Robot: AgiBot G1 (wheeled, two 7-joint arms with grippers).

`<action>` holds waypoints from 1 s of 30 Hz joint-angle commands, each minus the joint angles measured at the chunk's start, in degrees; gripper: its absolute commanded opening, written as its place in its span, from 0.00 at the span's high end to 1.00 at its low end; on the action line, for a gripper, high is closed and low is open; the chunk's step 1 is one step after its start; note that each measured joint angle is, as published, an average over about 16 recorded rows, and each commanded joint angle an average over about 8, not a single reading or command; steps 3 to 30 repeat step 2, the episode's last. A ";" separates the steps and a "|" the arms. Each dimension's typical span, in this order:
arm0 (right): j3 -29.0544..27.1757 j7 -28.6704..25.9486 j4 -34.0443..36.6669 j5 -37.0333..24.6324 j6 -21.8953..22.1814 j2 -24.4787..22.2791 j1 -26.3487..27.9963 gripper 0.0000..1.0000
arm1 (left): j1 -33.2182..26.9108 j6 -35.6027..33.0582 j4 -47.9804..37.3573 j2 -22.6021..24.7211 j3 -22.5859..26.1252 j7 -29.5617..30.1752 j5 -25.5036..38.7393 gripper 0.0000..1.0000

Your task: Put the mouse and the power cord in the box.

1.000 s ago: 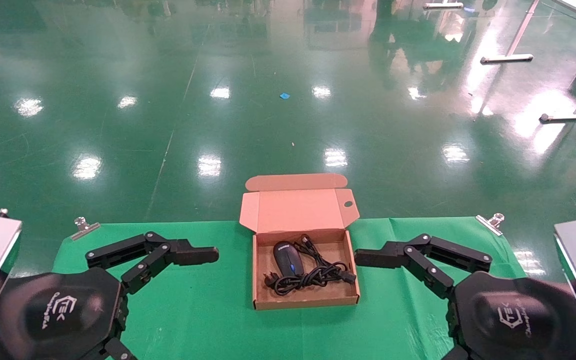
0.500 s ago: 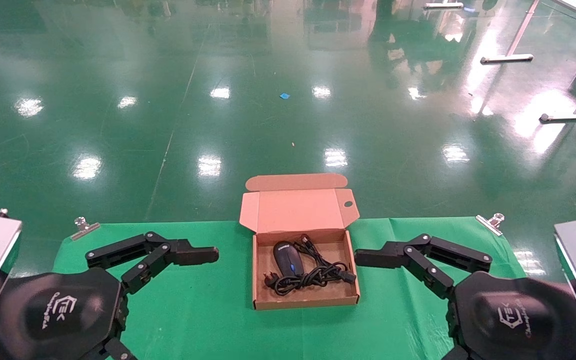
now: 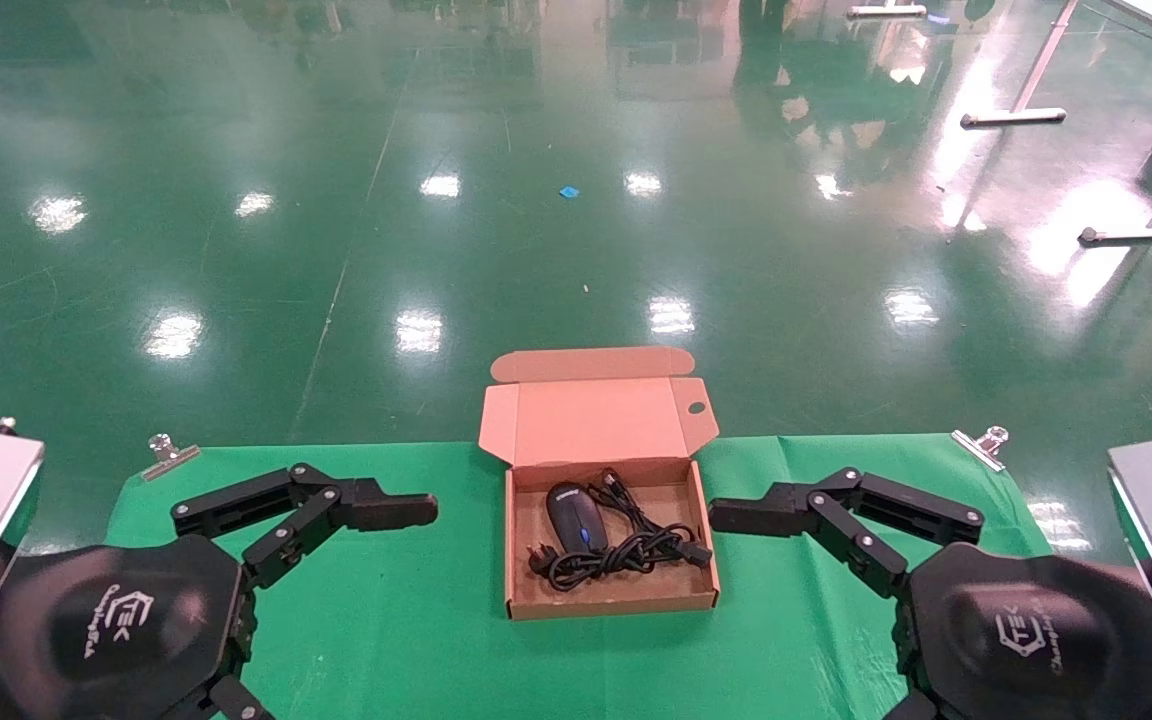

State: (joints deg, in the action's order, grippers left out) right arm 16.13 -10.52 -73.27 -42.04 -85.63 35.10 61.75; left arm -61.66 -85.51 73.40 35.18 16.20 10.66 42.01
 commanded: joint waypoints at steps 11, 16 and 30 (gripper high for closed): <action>0.00 0.00 0.00 0.00 0.00 0.00 0.00 0.00 | 0.00 0.00 0.00 0.00 0.00 0.00 0.00 0.00; 0.00 0.00 0.00 0.00 0.00 0.00 0.00 0.00 | 0.00 0.00 0.00 0.00 0.00 0.00 0.00 0.00; 0.00 0.00 0.00 0.00 0.00 0.00 0.00 0.00 | 0.00 0.00 0.00 0.00 0.00 0.00 0.00 0.00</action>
